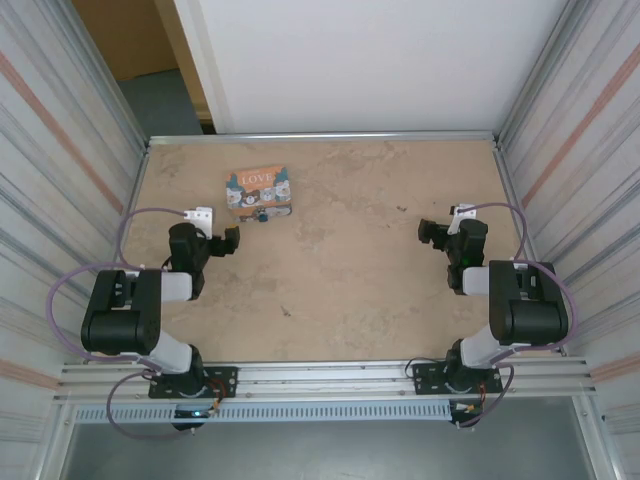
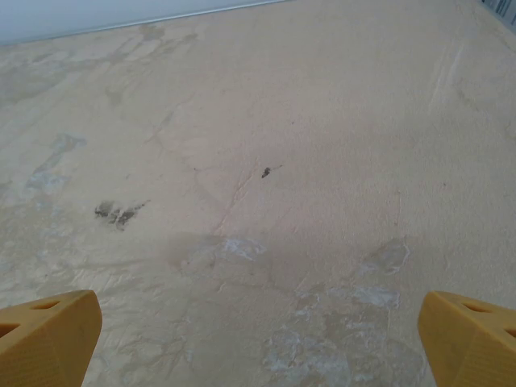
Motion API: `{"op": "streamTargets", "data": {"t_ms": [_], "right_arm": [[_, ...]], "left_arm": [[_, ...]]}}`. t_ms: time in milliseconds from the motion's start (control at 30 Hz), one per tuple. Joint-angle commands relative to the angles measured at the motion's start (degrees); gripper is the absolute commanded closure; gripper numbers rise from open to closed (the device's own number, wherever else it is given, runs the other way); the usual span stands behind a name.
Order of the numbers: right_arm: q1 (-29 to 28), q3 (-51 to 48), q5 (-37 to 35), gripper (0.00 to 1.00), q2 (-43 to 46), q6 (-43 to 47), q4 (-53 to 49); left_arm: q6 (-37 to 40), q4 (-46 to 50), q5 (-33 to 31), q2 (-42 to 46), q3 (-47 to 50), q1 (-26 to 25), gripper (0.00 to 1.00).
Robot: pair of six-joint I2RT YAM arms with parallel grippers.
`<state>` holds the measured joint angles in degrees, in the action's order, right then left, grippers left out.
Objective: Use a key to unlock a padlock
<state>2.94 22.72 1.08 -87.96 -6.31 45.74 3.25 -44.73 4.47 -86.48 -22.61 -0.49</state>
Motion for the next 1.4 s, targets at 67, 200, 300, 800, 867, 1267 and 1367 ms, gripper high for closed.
{"op": "streamTargets", "data": {"t_ms": [67,200,300,800,867,1267,1367], "right_arm": [[-0.3,1.1,-1.1,0.01,-0.4,1.3,-0.6],[-0.2,1.0,-1.1,0.01,-0.3,1.4,-0.6],[-0.3,0.9,-1.1,0.01,-0.3,1.3,-0.6],[-0.2,1.0,-1.1,0.01,-0.3,1.3,-0.6],[-0.2,1.0,-1.1,0.01,-0.3,1.4,-0.6],[-0.1,0.8,-0.7,0.01,-0.1,1.2,-0.3],[0.5,1.3,1.1,0.01,0.8,1.1,-2.0]], "left_arm": [[1.1,-0.4,-0.6,-0.2,-1.1,-0.2,0.01],[1.1,-0.4,-0.6,-0.2,-1.1,-0.2,0.01],[1.1,-0.5,-0.5,-0.2,-1.1,-0.2,0.01],[1.1,-0.4,-0.6,-0.2,-1.1,-0.2,0.01],[1.1,-0.4,-0.5,-0.2,-1.2,-0.2,0.01],[0.3,-0.9,-0.6,0.0,-0.8,0.4,0.01],[-1.4,-3.0,0.6,1.0,0.6,1.9,0.01]]}}
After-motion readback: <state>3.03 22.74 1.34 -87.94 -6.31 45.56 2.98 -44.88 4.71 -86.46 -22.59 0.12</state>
